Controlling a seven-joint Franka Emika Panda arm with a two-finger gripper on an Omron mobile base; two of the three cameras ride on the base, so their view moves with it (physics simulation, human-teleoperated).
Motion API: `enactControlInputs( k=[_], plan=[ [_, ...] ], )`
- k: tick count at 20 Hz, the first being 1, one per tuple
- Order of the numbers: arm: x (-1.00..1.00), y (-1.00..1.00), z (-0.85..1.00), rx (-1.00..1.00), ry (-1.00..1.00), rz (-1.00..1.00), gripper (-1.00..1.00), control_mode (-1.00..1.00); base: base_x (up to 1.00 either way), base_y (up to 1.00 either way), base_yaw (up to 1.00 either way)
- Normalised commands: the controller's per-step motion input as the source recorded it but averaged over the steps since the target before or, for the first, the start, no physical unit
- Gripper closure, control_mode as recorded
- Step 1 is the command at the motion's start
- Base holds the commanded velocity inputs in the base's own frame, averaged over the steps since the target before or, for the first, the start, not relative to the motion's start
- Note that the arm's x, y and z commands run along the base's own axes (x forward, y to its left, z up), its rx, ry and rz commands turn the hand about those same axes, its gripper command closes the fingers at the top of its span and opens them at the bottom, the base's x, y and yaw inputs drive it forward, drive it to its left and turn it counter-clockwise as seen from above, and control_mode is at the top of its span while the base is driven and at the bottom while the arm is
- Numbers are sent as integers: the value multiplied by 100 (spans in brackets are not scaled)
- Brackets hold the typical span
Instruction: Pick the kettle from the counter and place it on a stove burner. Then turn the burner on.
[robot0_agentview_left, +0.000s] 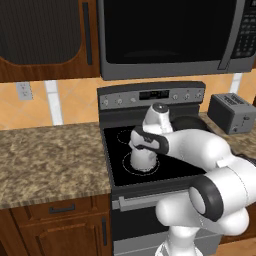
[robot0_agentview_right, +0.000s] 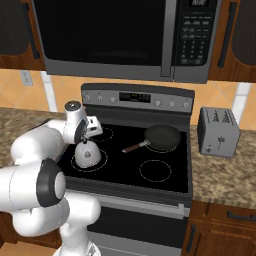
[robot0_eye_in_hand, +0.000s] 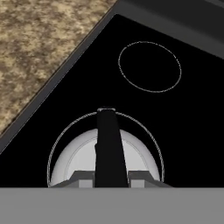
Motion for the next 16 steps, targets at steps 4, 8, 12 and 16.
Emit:
enactControlInputs(
  k=[4,8,12,16],
  plan=[
    [0,0,-41,0,0,0,100,-100,0,0,0],
    [0,0,-31,0,0,0,100,-100,0,0,0],
    [0,0,-12,0,-2,0,100,-100,0,0,0],
    [0,0,0,0,0,0,-100,-100,0,0,0]
  ],
)
